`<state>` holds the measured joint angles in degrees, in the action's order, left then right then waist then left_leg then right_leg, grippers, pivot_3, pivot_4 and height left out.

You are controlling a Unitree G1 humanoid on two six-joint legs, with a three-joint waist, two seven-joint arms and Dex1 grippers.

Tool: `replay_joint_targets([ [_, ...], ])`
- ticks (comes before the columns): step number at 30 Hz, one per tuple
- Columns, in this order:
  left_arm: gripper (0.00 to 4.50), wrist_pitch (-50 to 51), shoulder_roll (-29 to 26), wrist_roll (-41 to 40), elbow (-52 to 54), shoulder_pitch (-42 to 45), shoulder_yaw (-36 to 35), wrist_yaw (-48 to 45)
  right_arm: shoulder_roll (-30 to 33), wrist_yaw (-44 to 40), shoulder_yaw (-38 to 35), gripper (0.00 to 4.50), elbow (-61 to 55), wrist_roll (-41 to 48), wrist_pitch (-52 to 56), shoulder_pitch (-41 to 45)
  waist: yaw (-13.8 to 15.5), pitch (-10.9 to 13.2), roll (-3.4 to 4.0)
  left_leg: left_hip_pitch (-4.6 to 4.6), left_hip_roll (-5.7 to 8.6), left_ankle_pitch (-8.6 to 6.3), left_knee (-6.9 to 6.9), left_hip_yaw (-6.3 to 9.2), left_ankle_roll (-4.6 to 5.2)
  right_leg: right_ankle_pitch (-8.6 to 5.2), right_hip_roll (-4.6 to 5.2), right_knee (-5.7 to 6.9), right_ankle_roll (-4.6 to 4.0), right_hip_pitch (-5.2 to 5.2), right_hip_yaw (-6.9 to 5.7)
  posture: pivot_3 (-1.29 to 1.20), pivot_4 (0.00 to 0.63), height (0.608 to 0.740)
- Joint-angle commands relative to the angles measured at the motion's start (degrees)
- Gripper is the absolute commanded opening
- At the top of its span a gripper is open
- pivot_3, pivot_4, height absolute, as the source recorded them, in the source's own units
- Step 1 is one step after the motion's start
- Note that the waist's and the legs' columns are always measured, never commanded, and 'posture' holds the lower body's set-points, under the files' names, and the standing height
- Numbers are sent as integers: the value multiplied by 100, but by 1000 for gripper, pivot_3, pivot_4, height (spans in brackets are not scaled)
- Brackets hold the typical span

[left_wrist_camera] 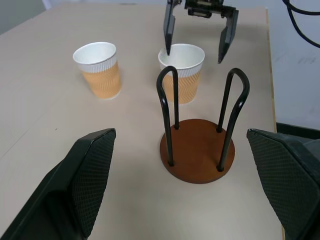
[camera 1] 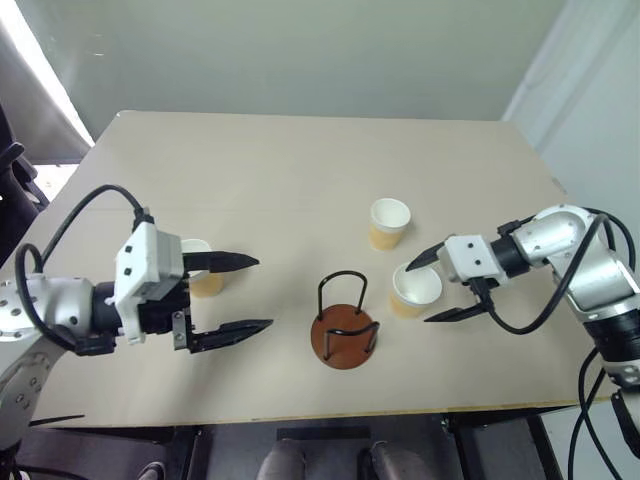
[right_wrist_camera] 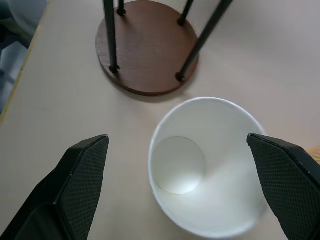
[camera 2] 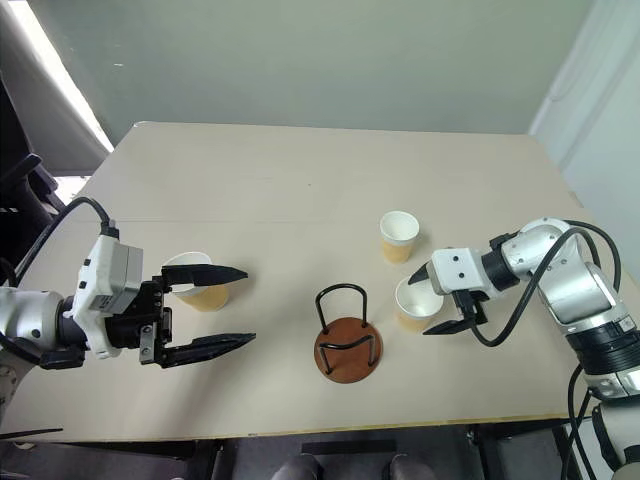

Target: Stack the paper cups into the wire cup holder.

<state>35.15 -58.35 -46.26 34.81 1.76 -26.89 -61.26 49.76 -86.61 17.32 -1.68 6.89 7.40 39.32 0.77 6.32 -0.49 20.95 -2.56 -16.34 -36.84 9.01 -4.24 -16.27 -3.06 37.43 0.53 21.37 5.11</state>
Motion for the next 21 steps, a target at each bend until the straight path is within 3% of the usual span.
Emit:
replay_joint_targets([
  [1,4500,56,-43,-160,239,-54,-268,105,-11,29,126,4481,129,-266,-325,-43,5,0,0,0,0,0,-3,0,0,0,0,3,0,0,0,0,150,740],
  [4,4500,77,-68,-178,265,-95,-317,149,-72,114,243,3903,322,-494,-559,-40,3,0,0,-2,-1,-1,-7,0,1,0,0,8,1,0,0,0,150,740],
  [14,4500,18,-109,-82,147,-84,-312,149,23,-202,-50,231,289,-228,-697,238,-2,1,1,-4,-1,-2,-13,0,3,0,0,20,0,1,1,0,150,740],
  [15,4500,-4,-104,-61,121,-96,-308,124,75,-287,-97,19,198,-123,-663,252,2,1,2,-3,-1,-2,-13,0,3,0,0,19,0,1,1,0,150,740],
  [21,4500,-287,-138,367,-31,-389,-209,-145,293,-579,-482,19,-209,734,-83,1015,-19,2,3,-1,-1,-1,-13,-6,2,0,-4,17,0,1,5,0,150,740],
])
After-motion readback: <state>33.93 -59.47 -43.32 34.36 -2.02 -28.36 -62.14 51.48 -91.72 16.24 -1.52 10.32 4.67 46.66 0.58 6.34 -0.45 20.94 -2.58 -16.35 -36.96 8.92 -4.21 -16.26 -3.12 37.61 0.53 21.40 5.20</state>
